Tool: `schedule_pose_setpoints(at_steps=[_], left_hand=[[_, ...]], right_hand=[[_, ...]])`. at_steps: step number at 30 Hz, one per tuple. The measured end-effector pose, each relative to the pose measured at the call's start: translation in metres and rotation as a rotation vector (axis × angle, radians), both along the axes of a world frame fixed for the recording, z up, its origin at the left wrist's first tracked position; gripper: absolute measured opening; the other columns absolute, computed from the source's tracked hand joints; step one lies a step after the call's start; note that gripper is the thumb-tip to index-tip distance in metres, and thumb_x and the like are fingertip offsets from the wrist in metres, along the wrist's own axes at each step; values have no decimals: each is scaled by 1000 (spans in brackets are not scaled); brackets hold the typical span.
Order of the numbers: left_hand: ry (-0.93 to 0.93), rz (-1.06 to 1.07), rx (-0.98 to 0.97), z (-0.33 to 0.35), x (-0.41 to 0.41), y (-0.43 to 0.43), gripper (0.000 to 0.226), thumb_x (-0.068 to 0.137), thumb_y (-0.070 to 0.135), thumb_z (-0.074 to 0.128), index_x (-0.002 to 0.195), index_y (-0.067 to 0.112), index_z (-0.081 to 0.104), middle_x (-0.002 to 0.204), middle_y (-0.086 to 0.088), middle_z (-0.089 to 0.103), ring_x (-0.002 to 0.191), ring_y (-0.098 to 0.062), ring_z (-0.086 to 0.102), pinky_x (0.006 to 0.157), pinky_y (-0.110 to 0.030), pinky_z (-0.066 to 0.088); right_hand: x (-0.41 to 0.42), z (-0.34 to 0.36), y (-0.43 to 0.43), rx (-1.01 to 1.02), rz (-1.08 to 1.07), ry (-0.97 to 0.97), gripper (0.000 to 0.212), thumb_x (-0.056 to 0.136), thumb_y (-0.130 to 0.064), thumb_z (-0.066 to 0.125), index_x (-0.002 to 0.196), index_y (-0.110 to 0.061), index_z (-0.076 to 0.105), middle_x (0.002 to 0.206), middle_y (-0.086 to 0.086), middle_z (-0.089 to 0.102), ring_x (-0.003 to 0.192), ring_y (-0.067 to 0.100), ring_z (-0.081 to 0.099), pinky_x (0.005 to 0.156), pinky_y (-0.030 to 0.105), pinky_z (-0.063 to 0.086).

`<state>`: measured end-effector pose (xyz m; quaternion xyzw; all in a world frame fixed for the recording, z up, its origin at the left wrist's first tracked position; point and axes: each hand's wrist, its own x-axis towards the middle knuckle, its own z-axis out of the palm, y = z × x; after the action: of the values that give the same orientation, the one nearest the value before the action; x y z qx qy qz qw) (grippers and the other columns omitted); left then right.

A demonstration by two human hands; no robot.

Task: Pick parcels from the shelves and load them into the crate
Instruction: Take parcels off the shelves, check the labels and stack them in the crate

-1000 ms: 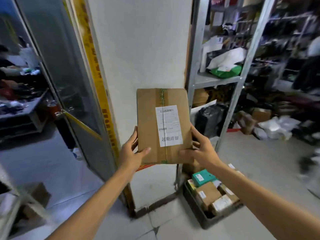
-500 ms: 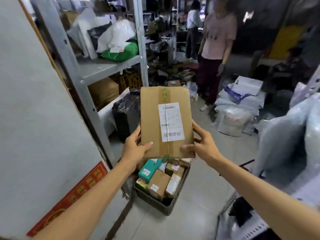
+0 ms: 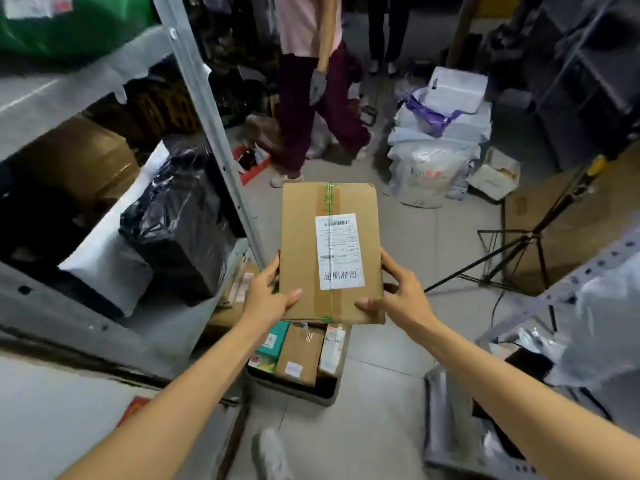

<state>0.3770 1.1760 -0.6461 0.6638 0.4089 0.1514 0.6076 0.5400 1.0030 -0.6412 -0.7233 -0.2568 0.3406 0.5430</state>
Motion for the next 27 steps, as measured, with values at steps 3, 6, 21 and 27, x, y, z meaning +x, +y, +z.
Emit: schedule_pose_setpoints(at_steps=[3,6,21,27], left_hand=[[46,-57,-60,-42,12,43,87,80,-10,69,149,29,33,126,14,56,124,-15,52,104,-41,45],[104,-95,-117,-93,20,82,87,78,-15,68,148,26,36,137,7,52,126,-15,49,104,-38,46],[450,5,-319,-387,-29,170,87,74,-31,55,145,17,41,121,14,54,85,17,56,63,-3,47],[497,0,-344,-461,-34,188,87,75,-31,53,146,18,40,113,21,56,84,15,61,62,-6,49]], right_hand=[[2,-43,29,-51,-44,3,93,72,-5,81,143,-44,35,116,-35,55,105,-1,58,67,5,48],[-5,-97,59,-114,-86,33,88,72,-8,82,135,-53,39,111,-37,60,105,0,62,74,10,51],[-69,-411,154,-347,-140,345,85,64,1,82,132,-39,50,114,-19,68,109,13,64,94,40,54],[-79,-490,175,-354,-137,368,89,66,0,82,132,-47,46,109,-33,64,107,-3,60,86,24,55]])
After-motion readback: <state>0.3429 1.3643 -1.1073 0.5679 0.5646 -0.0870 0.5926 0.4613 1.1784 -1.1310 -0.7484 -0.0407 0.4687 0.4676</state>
